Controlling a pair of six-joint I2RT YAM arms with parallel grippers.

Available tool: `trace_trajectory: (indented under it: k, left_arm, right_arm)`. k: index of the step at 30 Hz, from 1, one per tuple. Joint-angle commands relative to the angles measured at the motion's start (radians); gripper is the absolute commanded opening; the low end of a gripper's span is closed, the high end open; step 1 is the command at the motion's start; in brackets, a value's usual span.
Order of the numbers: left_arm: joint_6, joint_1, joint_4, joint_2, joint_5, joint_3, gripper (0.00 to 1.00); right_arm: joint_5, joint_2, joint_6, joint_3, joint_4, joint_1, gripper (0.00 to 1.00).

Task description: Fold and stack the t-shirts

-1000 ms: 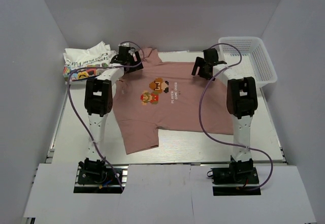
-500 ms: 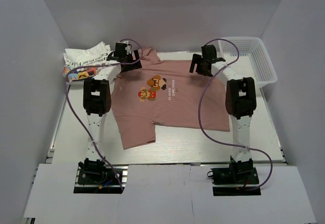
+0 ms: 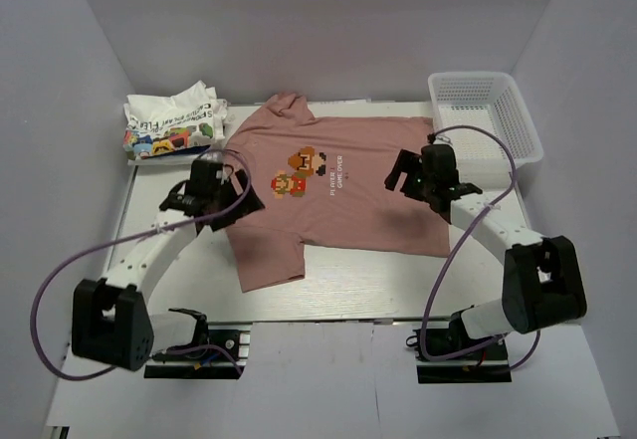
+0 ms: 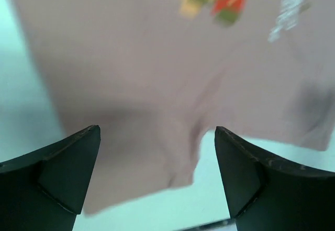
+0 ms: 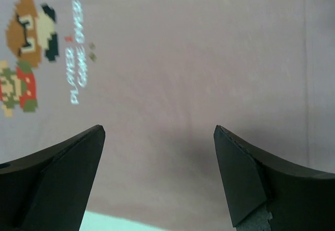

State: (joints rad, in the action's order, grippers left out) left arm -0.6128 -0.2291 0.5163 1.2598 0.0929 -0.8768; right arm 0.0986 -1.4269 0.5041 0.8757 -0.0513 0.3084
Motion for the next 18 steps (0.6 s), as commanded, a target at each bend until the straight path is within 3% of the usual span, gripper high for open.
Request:
trace_trajectory:
  k: [1, 8, 13, 17, 18]
  left_arm:
    - [-0.137, -0.015, 0.165, -0.185, -0.029, 0.154, 1.00]
    - [-0.241, -0.036, 0.240, -0.341, 0.145, 0.413, 0.96]
    - [-0.274, -0.056, 0.240, -0.301, 0.064, 0.423, 0.95]
    - [-0.274, -0.065, 0.193, -0.238, 0.054, 0.449, 0.83]
    - [-0.262, -0.065, 0.154, -0.226, 0.054, 0.467, 0.73]
  right_arm:
    - [0.019, 0.100, 0.068, -0.075, 0.065, -0.006, 0.90]
    - [0.064, 0.190, 0.093, -0.156, 0.026, -0.009, 0.90]
    - [0.065, 0.213, 0.116, -0.191, 0.021, -0.011, 0.90]
    - [0.090, 0.235, 0.120, -0.198, 0.001, -0.009, 0.90]
    - [0.113, 0.240, 0.122, -0.205, -0.008, -0.011, 0.90]
